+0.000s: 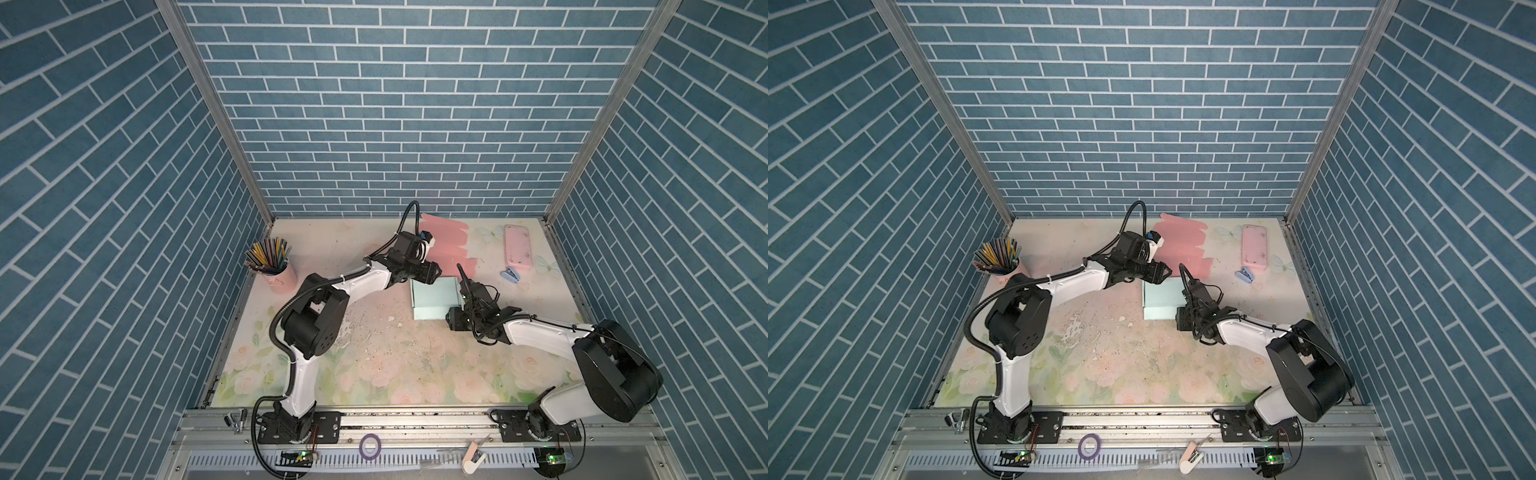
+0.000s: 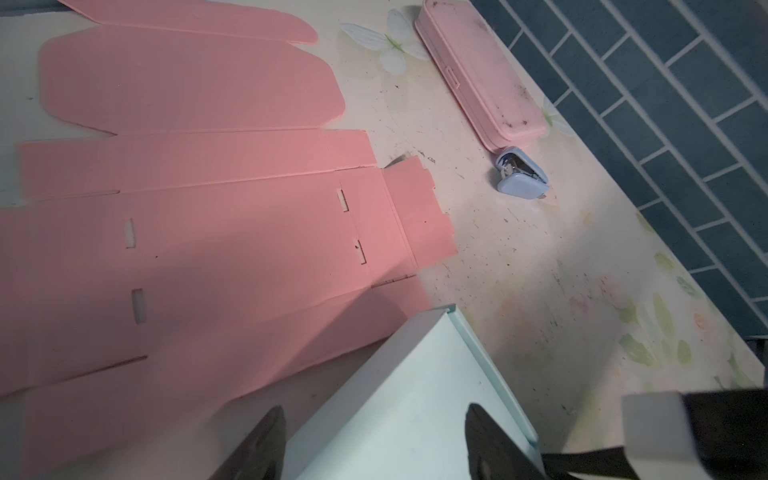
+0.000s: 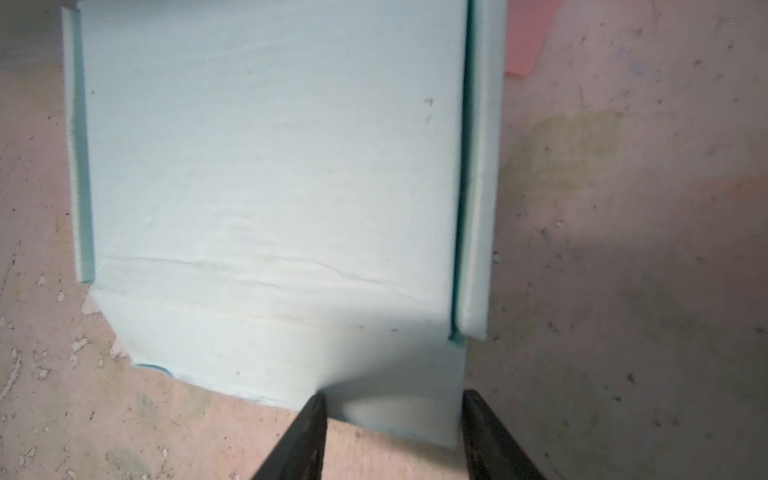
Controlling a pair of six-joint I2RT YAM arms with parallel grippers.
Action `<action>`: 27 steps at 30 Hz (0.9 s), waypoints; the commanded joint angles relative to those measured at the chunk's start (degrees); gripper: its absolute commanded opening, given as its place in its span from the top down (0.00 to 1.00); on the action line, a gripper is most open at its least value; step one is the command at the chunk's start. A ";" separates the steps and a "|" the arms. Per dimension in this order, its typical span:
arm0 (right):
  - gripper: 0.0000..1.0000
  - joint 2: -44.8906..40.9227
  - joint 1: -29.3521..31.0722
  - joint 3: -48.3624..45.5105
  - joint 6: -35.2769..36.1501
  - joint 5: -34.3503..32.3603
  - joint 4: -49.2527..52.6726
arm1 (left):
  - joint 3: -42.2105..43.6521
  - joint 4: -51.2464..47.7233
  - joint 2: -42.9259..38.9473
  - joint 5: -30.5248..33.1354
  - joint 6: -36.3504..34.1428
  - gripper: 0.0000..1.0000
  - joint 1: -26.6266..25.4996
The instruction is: Fold the paper box
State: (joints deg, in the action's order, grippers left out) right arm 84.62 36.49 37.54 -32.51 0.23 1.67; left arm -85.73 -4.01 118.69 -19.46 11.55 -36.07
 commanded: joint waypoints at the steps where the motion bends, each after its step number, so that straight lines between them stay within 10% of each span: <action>1: 0.47 1.20 -0.24 1.66 1.44 -0.14 0.35 | -1.41 -4.78 3.83 -1.16 -3.55 0.31 0.22; 27: 0.51 9.52 -3.40 7.06 6.02 -9.31 1.33 | 7.62 2.11 4.34 -9.31 -2.06 0.36 -0.40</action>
State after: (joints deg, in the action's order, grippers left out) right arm 93.23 33.85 44.38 -25.67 -4.82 3.90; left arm -81.14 3.25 123.15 -25.02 8.29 -34.83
